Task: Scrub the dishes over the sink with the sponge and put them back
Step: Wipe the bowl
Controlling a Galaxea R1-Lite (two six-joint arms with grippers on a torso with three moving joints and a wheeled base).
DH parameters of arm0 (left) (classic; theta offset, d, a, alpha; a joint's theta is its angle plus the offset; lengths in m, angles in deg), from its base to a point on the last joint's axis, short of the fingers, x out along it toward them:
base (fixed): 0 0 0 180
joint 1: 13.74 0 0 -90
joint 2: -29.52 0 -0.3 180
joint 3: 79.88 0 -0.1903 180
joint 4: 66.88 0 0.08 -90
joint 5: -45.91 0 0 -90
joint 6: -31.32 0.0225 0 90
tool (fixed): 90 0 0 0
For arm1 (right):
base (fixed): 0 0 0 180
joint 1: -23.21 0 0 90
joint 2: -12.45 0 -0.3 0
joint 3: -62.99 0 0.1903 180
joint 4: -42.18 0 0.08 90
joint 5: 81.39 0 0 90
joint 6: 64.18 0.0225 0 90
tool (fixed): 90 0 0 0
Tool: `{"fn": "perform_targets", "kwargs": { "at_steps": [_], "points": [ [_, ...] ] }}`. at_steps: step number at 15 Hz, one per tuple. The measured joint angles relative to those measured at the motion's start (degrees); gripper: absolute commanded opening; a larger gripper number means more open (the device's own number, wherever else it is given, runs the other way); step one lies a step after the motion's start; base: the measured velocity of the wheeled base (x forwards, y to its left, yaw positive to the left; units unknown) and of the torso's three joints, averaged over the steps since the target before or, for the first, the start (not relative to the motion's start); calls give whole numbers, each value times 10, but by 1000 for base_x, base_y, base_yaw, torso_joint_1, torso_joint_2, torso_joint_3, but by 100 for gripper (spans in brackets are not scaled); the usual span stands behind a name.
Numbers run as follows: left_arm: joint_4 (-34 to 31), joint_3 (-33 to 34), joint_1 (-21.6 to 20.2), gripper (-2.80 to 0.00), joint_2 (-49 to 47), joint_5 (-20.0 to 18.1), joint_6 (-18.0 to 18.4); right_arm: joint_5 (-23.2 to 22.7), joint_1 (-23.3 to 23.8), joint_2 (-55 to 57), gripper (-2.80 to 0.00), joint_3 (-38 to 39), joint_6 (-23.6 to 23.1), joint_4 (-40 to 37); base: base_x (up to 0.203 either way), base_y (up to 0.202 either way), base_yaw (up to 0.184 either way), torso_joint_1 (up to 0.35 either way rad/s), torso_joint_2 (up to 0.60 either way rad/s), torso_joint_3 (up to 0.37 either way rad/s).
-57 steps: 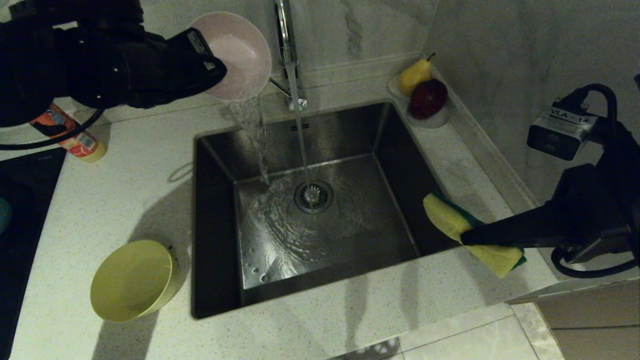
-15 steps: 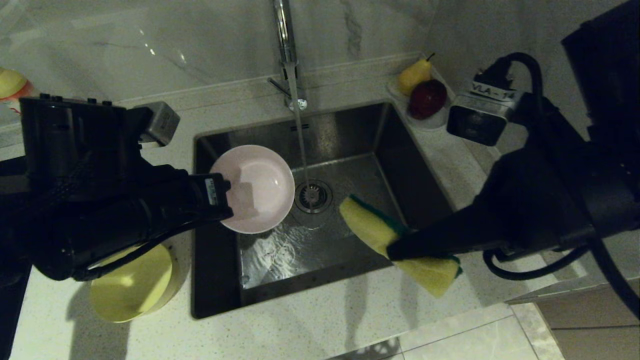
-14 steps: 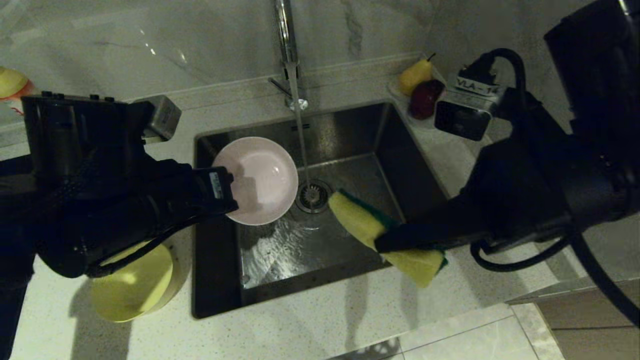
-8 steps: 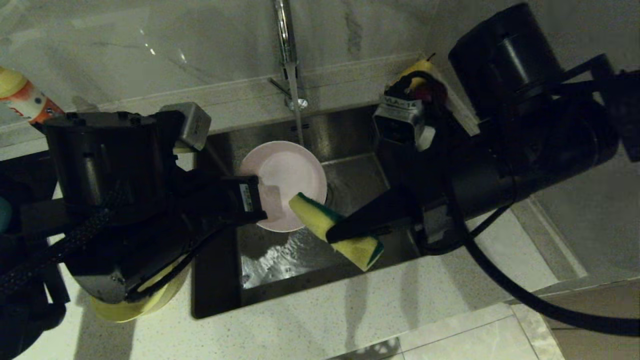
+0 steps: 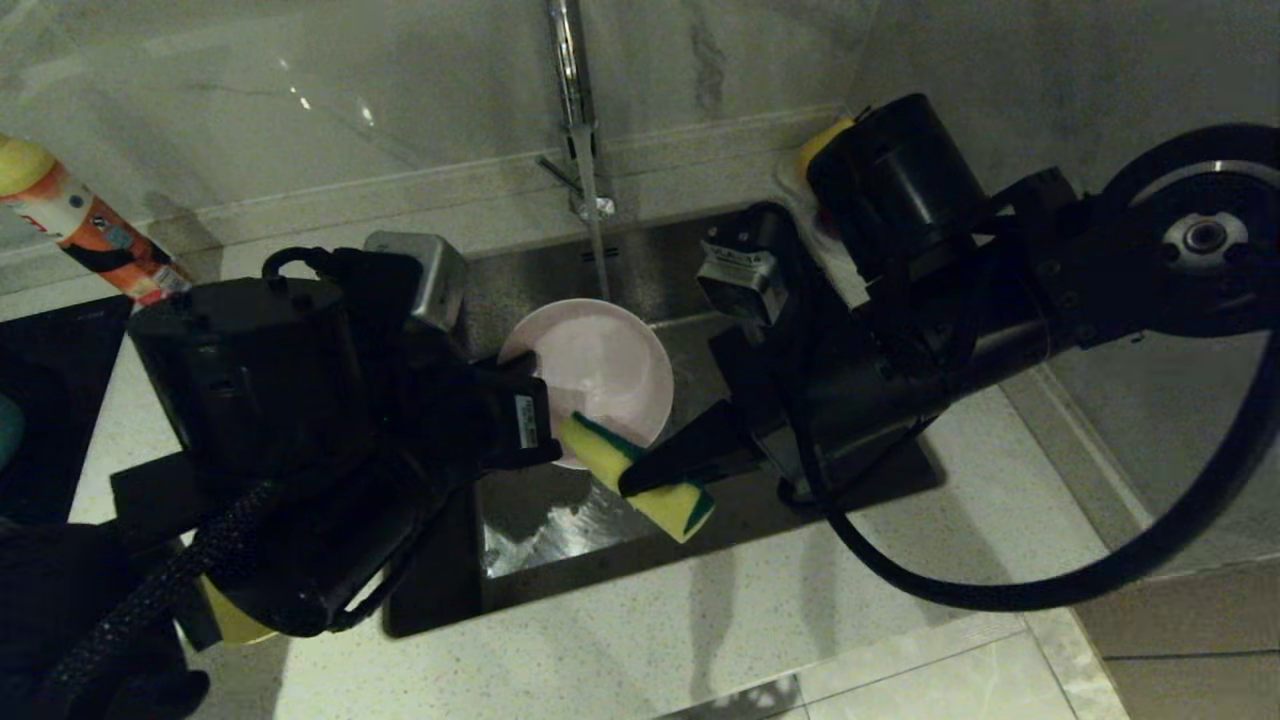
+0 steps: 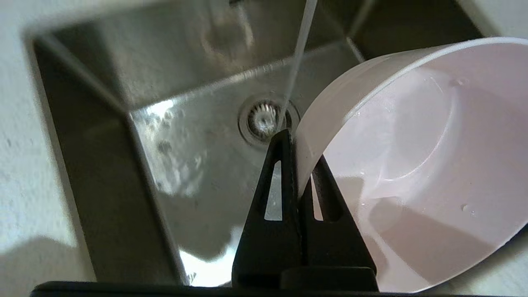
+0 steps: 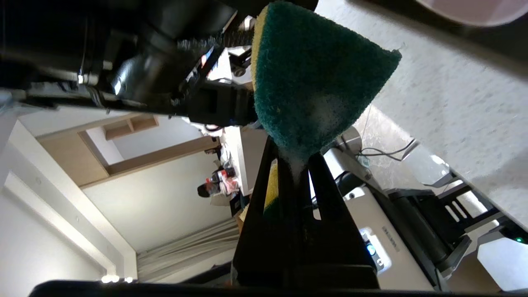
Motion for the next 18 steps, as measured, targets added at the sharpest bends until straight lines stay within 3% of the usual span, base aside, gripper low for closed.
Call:
{"fn": "perform_targets", "kwargs": {
  "at_steps": [4, 11, 14, 18],
  "points": [
    [106, 28, 8, -280, -28, 18, 63, 1, 26, 21, -280, -19, 0, 0, 0, 0, 0, 0, 0, 0],
    [166, 69, 31, -280, -35, 17, 72, 4, 53, 54, -280, -75, 0, 4, 0, 0, 0, 0, 0, 0],
    [204, 94, 51, -280, -37, 19, 95, 5, 52, 64, -280, -78, 0, 12, 0, 0, 0, 0, 0, 0],
    [209, 101, 55, -280, -41, 19, 96, 34, 49, 68, -280, -78, -1, 15, 0, 0, 0, 0, 0, 0]
  ]
}}
